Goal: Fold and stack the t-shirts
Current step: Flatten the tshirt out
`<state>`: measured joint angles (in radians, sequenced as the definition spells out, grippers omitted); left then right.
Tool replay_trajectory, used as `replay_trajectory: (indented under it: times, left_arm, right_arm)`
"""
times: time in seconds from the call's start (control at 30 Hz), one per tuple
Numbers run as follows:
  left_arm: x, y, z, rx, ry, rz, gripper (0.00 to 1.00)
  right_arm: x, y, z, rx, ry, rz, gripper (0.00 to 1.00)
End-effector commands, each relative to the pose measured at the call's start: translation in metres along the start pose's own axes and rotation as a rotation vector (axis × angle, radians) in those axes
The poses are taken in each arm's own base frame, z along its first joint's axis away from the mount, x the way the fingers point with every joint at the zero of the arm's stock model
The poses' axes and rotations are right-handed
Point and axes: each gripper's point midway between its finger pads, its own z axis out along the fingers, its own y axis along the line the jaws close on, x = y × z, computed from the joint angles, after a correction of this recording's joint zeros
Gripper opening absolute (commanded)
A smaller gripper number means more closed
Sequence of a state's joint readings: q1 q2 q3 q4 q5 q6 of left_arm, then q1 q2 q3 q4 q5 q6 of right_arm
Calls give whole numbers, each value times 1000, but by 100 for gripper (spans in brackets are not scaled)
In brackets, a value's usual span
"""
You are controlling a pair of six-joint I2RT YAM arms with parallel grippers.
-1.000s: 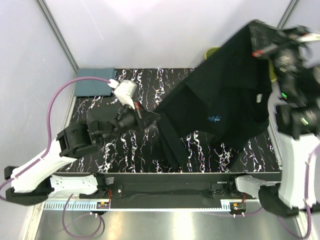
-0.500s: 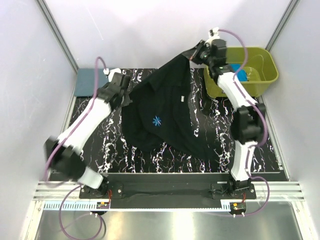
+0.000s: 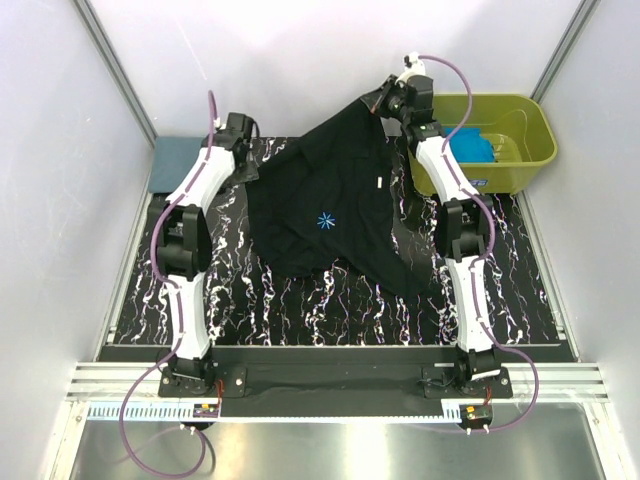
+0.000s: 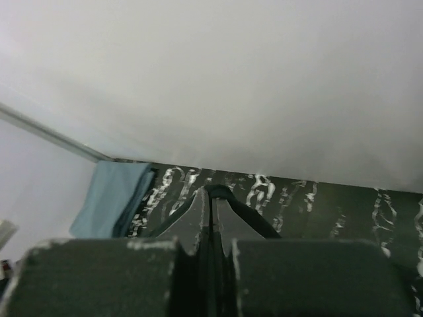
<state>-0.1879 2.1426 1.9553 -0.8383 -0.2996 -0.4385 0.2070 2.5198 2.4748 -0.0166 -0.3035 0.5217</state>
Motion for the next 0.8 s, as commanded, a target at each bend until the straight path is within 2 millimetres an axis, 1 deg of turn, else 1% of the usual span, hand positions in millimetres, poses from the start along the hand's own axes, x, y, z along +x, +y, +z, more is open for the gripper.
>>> replay_trajectory:
  times: [0.0, 0.03, 0.07, 0.1, 0.13, 0.17, 0.2, 0.23, 0.27, 0.3, 0.33, 0.37, 0.4, 0.43, 0.47, 0.5, 0.57, 0.6, 0.63, 0.67, 0.7, 0.73, 0.77]
  left_arm:
    - [4, 25, -20, -58, 40, 31, 55]
    - [9, 24, -25, -42, 52, 25, 56]
    - [7, 23, -42, -10, 38, 3, 56]
    - [27, 22, -41, 20, 84, -1, 56]
    - [35, 17, -46, 59, 96, -7, 54]
    - [35, 10, -62, 130, 82, -22, 52]
    - [51, 0, -56, 204, 107, -25, 50]
    - [60, -25, -74, 369, 146, -47, 48]
    - [69, -37, -79, 436, 170, -53, 44]
    - [82, -48, -81, 499, 208, -66, 44]
    - [87, -53, -86, 517, 218, -88, 44]
    - [94, -60, -89, 524, 229, -79, 47]
    - [100, -57, -86, 490, 229, -85, 50]
    - [102, -57, -86, 471, 228, -104, 52]
    - [103, -55, -87, 453, 220, -116, 54]
    - [108, -49, -82, 414, 222, -137, 56]
    - [107, -45, -84, 389, 215, -180, 54]
    - [108, -44, -84, 379, 209, -194, 51]
    - [110, -48, -84, 393, 213, -196, 50]
    - [114, -55, -83, 416, 231, -189, 49]
    - [116, -66, -85, 465, 261, -182, 47]
    - [125, -72, -76, 467, 307, -180, 43]
    - [130, -78, -74, 478, 335, -187, 43]
  right_arm:
    - [-31, -27, 1, 98, -95, -60, 0]
    - [-31, -30, 1, 107, -97, -78, 1]
    - [-30, -35, 2, 127, -101, -87, 3]
    - [-25, -42, 3, 138, -95, -95, 6]
    - [-22, -45, 4, 145, -92, -107, 8]
    - [-19, -49, 5, 156, -85, -109, 10]
    - [-11, -56, 7, 171, -69, -104, 14]
    - [-12, -58, 7, 185, -72, -103, 37]
    - [-4, -63, 5, 209, -35, -98, 47]
    - [-5, -64, 4, 224, -31, -102, 60]
    - [-6, -67, 1, 254, -24, -101, 67]
    - [4, -73, -4, 287, 22, -88, 79]
    - [3, -69, -7, 288, 38, -91, 81]
    - [5, -69, -12, 296, 67, -102, 81]
    - [12, -69, -19, 311, 109, -92, 82]
    - [11, -65, -28, 318, 131, -84, 82]
    - [14, -50, -38, 301, 165, -41, 82]
    - [14, -40, -48, 292, 186, -24, 81]
    - [21, -24, -52, 261, 213, -12, 81]
    - [29, -17, -59, 264, 247, -10, 81]
    - [31, -8, -71, 267, 270, -10, 81]
    - [38, 4, -76, 254, 295, -5, 81]
    - [46, 10, -90, 260, 325, 19, 79]
